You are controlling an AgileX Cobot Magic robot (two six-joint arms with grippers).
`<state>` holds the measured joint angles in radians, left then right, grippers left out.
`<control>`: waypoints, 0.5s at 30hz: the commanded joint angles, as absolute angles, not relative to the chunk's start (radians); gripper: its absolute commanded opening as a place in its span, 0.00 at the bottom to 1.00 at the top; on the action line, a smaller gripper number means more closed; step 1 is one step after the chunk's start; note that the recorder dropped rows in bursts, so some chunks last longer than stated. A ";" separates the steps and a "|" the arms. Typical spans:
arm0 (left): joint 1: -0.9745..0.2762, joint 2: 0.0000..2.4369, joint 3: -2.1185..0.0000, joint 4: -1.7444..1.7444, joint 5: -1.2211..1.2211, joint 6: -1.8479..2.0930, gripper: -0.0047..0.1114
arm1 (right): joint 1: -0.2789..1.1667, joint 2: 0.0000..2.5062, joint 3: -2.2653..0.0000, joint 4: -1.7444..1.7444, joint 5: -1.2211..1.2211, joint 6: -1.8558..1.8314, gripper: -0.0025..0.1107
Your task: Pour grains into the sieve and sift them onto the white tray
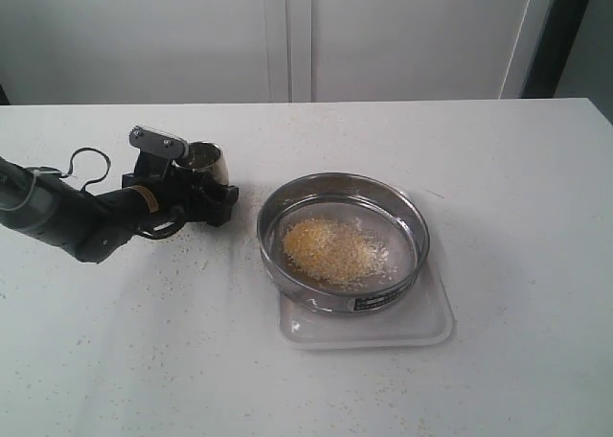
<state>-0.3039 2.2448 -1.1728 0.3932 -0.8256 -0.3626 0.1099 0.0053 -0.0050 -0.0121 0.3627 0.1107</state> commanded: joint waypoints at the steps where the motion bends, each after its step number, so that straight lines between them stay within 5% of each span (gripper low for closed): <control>1: -0.303 2.237 -1.165 0.426 -0.789 -0.363 0.84 | 0.099 0.000 0.000 -0.011 0.351 0.110 0.02; 15: -0.303 2.167 -1.165 0.432 -0.784 -0.363 0.84 | 0.099 0.000 0.000 -0.011 0.351 0.110 0.02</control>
